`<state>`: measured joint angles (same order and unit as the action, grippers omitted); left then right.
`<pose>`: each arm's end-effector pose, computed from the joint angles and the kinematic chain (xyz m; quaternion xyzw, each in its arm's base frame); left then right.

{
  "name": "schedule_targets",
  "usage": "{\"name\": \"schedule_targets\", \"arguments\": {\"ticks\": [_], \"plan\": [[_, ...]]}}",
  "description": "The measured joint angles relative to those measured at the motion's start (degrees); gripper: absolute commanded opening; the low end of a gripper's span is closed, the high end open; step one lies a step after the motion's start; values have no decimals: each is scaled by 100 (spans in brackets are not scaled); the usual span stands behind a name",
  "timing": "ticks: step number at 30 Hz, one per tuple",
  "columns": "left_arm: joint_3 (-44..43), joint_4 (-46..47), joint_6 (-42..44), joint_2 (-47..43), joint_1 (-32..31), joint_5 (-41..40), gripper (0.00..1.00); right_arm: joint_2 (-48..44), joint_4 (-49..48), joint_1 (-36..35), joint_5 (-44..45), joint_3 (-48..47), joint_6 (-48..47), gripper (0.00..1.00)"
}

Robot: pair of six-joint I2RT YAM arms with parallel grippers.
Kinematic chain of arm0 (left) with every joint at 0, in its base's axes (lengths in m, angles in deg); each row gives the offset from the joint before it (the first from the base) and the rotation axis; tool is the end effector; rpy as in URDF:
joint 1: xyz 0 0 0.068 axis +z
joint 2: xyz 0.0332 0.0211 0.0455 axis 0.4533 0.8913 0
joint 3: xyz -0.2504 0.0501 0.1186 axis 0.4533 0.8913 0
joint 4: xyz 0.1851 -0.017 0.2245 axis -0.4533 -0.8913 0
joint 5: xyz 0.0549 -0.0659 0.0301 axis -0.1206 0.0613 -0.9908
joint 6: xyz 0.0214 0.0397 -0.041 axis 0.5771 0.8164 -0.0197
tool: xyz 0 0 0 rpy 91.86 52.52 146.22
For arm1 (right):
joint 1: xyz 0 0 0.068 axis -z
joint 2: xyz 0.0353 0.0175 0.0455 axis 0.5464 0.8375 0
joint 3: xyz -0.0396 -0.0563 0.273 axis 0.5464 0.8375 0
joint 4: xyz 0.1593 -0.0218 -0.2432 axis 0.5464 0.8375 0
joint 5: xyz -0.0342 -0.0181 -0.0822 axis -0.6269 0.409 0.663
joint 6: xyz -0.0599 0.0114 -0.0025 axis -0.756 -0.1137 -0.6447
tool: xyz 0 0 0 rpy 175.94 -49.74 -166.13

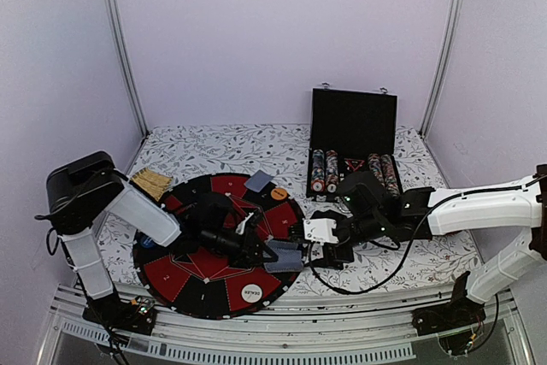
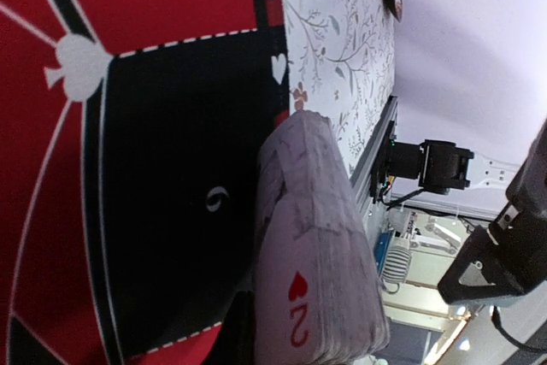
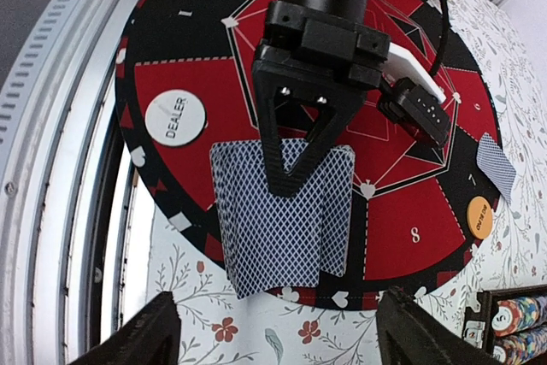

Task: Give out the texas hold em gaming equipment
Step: Pass from the right arm to the left, then place the poker card in position 9.

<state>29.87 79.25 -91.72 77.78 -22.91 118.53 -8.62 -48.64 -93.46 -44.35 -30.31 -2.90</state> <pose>0.1947 -0.2735 0.0811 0.0535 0.8562 -0.5138 0.0069 0.1526 0.2901 0.2030 -0.7131 0.5733 0.1893 0.3565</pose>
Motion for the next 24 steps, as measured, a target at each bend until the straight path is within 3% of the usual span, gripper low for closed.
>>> {"name": "schedule_targets", "arguments": {"ticks": [3, 11, 16, 24], "plan": [[-7, 350, -136, 286, 72, 168, 11, 190, -103, -4, -7, 15, 39, 58], [-13, 282, -284, 420, 221, 70, 44, 1266, -345, -66, -39, -236, 129, 49], [-267, -31, -153, 420, 280, 98, 51, 1394, -682, -79, -114, -225, 131, 42], [-525, -603, 90, 350, 315, -94, 53, 1600, -896, -81, -380, -238, 129, 43]]}}
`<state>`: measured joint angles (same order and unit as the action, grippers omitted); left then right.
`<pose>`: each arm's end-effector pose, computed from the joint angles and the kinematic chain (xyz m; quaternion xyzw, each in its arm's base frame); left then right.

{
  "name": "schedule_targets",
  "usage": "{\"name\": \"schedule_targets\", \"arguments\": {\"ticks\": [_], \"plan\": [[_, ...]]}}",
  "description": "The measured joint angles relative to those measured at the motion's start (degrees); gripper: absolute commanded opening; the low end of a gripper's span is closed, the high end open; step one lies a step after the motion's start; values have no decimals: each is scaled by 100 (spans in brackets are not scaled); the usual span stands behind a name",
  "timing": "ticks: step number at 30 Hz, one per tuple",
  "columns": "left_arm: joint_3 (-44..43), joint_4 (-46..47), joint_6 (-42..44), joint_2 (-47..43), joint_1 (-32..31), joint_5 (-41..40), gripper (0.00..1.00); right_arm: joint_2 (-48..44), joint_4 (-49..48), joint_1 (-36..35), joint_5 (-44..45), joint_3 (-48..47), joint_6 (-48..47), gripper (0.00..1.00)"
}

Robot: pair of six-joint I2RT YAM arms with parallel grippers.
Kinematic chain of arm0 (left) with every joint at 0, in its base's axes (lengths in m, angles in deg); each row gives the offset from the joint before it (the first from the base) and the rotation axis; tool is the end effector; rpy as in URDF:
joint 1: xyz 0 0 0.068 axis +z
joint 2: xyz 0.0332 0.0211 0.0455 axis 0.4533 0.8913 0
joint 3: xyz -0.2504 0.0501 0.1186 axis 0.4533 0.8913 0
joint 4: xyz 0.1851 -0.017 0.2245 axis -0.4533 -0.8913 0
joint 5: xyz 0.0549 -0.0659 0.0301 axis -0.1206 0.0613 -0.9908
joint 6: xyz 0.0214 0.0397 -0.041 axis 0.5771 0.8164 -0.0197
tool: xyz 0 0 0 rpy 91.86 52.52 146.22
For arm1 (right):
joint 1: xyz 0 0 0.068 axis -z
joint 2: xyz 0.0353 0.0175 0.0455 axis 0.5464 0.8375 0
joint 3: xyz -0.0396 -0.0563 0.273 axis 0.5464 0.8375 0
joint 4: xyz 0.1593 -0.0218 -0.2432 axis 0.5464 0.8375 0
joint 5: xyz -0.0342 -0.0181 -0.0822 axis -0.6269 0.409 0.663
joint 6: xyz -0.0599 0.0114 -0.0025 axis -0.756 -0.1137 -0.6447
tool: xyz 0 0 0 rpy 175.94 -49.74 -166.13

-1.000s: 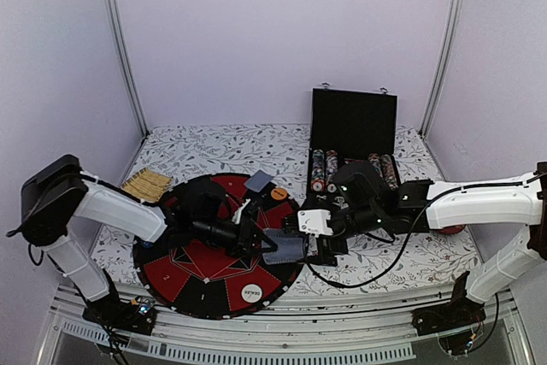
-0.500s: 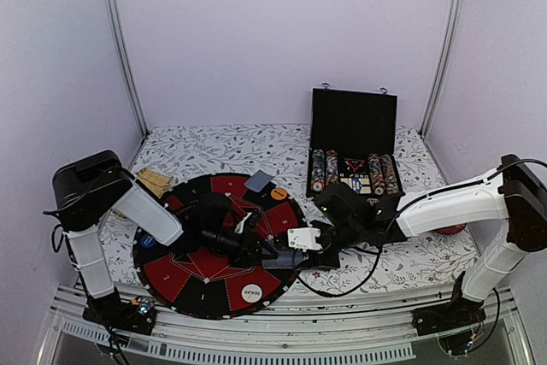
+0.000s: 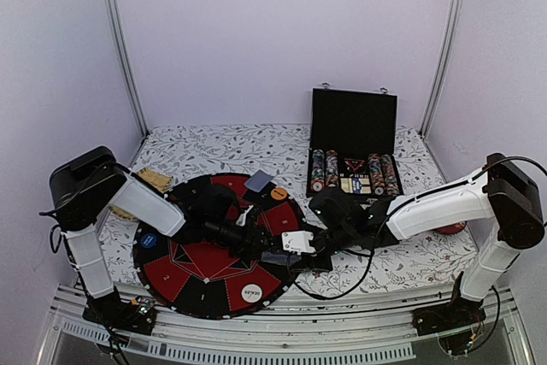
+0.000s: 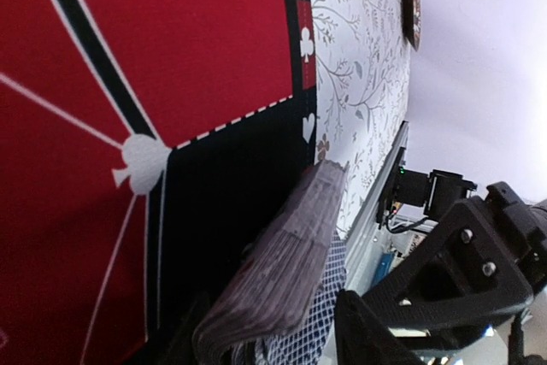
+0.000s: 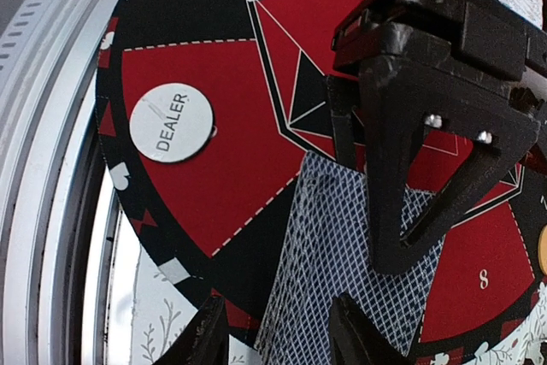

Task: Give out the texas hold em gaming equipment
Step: Place the poker card in position 9.

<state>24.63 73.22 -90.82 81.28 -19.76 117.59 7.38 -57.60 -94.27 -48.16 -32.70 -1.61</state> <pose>0.2224 -0.2753 0.0750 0.0206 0.8730 -0.4872 0.0084 0.1643 0.3269 0.1387 -0.7234 0.5781 0.2187 0.3076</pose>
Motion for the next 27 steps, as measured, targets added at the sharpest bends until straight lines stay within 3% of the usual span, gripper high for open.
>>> {"name": "schedule_targets", "arguments": {"ticks": [11, 15, 27], "plan": [[-61, -372, 127, -181, 15, -280, 61, 284, -120, -24, -111, -146, 61, 39], [-57, -490, 131, -297, 39, -455, 64, 380, -127, -42, -24, -149, 92, 32], [-7, -758, 155, -522, 140, -708, 65, 643, -186, -48, 682, -400, 125, 34]]}}
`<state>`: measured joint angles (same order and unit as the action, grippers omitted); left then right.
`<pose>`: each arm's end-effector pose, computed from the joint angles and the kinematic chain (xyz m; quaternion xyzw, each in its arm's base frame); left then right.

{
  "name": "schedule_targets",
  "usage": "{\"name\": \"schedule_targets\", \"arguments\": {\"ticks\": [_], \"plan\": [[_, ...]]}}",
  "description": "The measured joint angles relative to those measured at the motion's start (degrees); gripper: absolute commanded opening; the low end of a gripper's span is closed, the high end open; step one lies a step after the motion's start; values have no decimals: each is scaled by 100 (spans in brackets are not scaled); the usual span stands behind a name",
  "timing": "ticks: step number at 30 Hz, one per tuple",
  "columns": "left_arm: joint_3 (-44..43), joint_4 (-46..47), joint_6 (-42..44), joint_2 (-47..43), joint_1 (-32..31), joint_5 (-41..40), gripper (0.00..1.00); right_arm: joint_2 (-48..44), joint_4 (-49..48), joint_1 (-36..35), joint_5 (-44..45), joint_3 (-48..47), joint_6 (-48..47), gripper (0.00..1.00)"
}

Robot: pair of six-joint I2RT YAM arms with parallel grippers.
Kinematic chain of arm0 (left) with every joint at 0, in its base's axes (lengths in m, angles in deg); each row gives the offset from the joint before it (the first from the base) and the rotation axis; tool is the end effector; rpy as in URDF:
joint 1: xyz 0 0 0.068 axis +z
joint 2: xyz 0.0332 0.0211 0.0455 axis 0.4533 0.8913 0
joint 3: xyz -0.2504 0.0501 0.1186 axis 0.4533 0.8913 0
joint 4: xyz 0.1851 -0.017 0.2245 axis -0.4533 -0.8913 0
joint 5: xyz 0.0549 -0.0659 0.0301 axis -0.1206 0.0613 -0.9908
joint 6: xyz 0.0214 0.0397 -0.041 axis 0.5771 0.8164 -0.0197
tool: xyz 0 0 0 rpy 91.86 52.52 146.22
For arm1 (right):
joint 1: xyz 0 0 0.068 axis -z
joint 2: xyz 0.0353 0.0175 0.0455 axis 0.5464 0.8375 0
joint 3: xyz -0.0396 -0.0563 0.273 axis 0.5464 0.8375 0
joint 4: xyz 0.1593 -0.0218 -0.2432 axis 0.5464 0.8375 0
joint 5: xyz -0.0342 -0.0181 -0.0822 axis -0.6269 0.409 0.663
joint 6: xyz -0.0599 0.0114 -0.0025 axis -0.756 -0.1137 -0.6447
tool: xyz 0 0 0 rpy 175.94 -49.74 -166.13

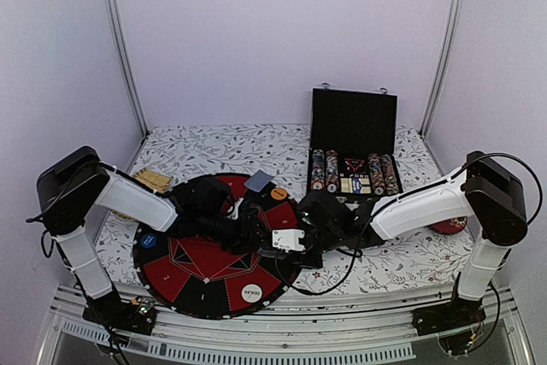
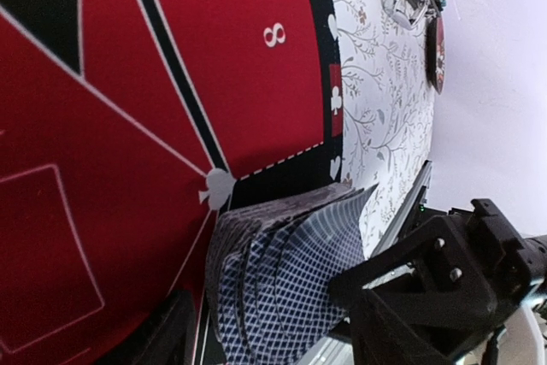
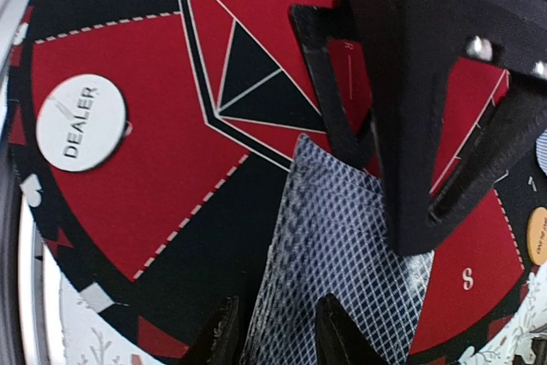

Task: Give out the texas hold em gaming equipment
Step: Place the poker card in position 9.

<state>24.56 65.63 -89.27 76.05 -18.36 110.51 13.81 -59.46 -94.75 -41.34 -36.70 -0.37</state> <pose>0.2293 -0.2632 0.0923 -0.0103 0.8928 -0.4469 0.0557 0.1772 0.3463 0.1217 -0.7116 0.6045 0.1694 0.3156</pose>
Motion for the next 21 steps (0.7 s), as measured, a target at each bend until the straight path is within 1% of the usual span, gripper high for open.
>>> {"name": "schedule_targets", "arguments": {"ticks": [3, 4, 5, 8, 10, 13, 16, 18, 21], "plan": [[11, -122, 37, -70, 4, -48, 64, 13, 13, 0, 142, -20, 0, 40], [11, -175, 57, -94, 4, -74, 64, 20, 22, 0, 175, -42, 0, 44], [11, -227, 81, -116, 9, -96, 64, 22, 37, 0, 192, -72, 11, 49], [13, -376, 133, -195, 15, -153, 65, 13, 48, -26, 175, -127, 74, 58], [26, -516, 192, -293, 24, -210, 65, -66, 109, -63, 70, -120, 131, 60], [31, -691, 284, -444, 46, -275, 65, -533, 146, -101, -175, -24, 367, 60], [28, -946, 407, -660, 74, -396, 65, -1270, 26, -44, -267, 107, 848, 58], [24, -1119, 492, -848, 98, -485, 63, -1777, -146, 74, -223, 225, 1307, 50], [-7, -1403, 605, -1054, 120, -654, 50, -2238, -275, 267, 345, 433, 1921, 37]]}}
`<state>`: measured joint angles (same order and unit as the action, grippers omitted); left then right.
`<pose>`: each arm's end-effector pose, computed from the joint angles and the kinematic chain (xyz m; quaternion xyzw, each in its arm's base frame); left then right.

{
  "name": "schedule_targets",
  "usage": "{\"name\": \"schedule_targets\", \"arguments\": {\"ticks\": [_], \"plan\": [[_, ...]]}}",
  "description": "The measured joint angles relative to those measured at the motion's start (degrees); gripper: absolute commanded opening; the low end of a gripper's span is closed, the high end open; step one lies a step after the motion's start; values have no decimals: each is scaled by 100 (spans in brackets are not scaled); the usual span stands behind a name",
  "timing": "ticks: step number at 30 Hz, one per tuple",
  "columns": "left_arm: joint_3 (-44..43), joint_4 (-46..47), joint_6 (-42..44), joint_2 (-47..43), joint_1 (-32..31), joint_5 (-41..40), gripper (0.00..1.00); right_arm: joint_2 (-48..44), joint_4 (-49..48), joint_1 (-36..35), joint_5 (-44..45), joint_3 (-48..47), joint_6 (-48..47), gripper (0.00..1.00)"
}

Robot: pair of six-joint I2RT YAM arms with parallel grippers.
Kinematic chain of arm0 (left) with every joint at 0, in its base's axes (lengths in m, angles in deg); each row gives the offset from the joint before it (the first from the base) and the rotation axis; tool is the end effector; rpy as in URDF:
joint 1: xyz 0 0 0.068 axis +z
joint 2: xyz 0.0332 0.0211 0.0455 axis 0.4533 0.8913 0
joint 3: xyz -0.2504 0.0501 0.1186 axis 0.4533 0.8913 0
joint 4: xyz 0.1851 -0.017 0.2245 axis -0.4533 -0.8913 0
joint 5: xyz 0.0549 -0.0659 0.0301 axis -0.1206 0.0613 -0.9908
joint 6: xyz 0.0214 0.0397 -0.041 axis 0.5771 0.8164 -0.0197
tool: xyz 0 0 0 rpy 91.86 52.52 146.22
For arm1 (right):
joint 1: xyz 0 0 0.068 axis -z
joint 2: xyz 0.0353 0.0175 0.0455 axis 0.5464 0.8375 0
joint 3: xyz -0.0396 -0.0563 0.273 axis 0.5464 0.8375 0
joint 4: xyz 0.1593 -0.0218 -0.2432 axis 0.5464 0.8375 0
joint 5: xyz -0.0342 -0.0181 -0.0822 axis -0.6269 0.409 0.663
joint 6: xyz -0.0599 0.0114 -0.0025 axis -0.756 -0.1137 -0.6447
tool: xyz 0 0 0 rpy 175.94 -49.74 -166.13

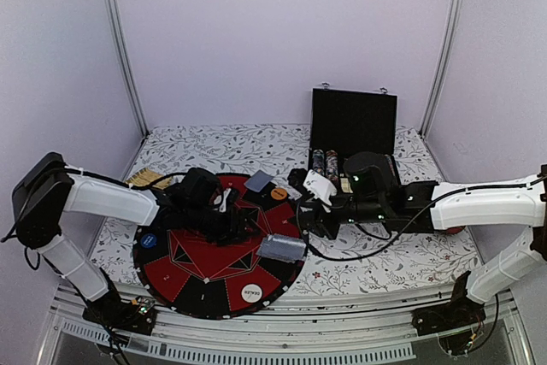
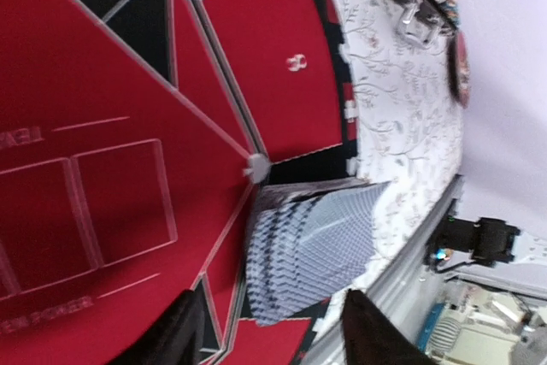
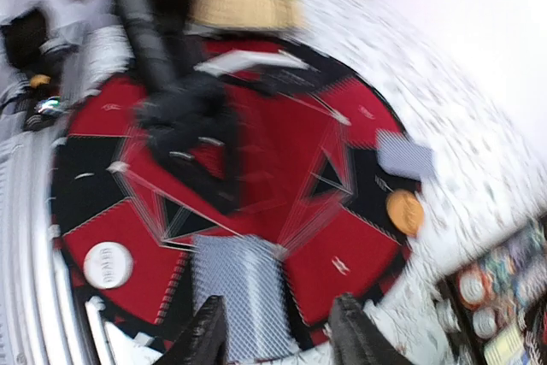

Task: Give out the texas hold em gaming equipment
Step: Place the poker card in position 9, then adjust the poker card at position 9.

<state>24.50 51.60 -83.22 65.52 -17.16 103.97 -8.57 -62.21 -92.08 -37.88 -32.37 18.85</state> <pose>0.2255 -0.2429 0.1298 -0.0020 0.9131 -0.3938 0.1059 0.1759 0.3037 0.2379 -0.5384 0.6677 0.2444 0.4522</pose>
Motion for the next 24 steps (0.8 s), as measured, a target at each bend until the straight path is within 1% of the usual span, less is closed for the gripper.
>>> {"name": "schedule_targets", "arguments": {"ticks": [2, 3, 5, 7, 8, 10, 11, 15, 19, 24], "plan": [[-17, -269, 46, -94, 2, -175, 42, 7, 173, 96, 662, 31, 643, 35], [-26, -452, 87, -127, 0, -319, 40, 72, 284, 118, 909, 31, 863, 34], [-37, -800, 131, -136, -17, -597, 40, 332, 695, 155, 1484, 28, 1561, 29], [-66, -1108, 162, -94, -55, -820, 39, 586, 1023, 166, 1784, 31, 2076, 21], [-120, -1263, 186, -37, -83, -925, 38, 721, 1182, 164, 1849, 35, 2330, 14], [-280, -1475, 234, 140, -155, -1071, 36, 931, 1377, 164, 1912, 39, 2728, 5], [-380, -1556, 271, 251, -201, -1137, 36, 1034, 1445, 164, 1908, 42, 2914, 4], [-798, -1707, 407, 597, -332, -1285, 35, 1412, 1456, 164, 1759, 44, 3394, 3], [-1029, -1797, 487, 791, -404, -1360, 35, 1878, 1416, 164, 1596, -24, 3598, 3], [-1187, -1803, 549, 929, -507, -1390, 34, 2107, 1338, 122, 1423, -284, 3685, 3]]}}
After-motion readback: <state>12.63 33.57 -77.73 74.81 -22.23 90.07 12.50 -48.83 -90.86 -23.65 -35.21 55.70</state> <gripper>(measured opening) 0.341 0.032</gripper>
